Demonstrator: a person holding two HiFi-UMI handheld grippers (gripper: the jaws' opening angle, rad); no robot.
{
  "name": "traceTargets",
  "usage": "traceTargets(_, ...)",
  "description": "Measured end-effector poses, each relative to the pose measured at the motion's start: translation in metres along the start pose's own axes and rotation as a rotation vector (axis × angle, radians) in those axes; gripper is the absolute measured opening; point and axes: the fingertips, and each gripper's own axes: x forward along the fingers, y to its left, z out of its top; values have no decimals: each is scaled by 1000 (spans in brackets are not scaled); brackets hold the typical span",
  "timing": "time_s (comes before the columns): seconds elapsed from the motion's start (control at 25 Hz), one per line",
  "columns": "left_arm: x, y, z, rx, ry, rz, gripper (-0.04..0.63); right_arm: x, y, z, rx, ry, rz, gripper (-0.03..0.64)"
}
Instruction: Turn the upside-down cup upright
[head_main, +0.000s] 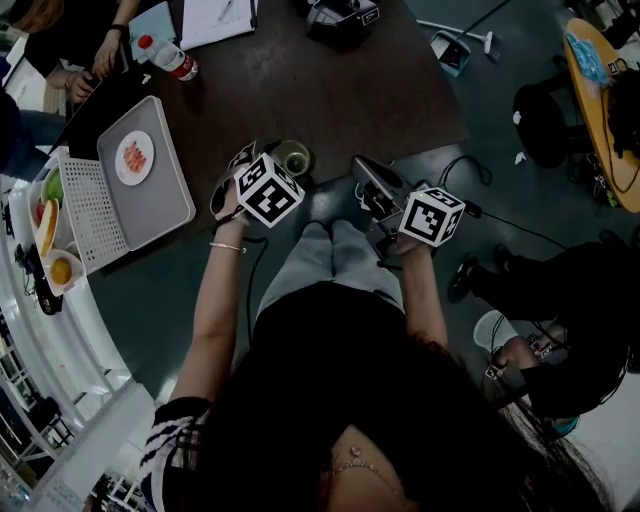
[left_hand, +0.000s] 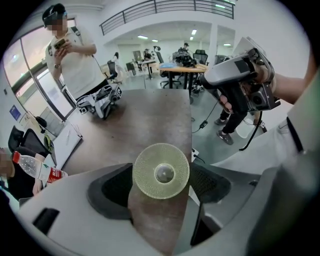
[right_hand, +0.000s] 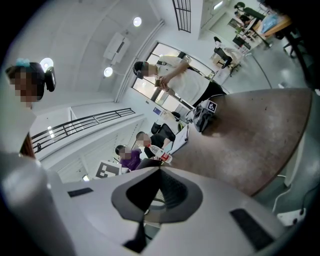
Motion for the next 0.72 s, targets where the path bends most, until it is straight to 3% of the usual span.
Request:
traceTargets(0.28, -35, 1, 7, -88, -110, 25, 365, 7, 10, 0, -37, 16, 25, 17)
traceTargets(0.6, -92, -4, 19, -309, -377, 49, 365, 20, 33, -4, -157, 57, 50, 17)
traceTargets(0.72, -111, -3, 18, -380, -462, 91, 351, 24, 42, -5, -236, 61, 43, 17)
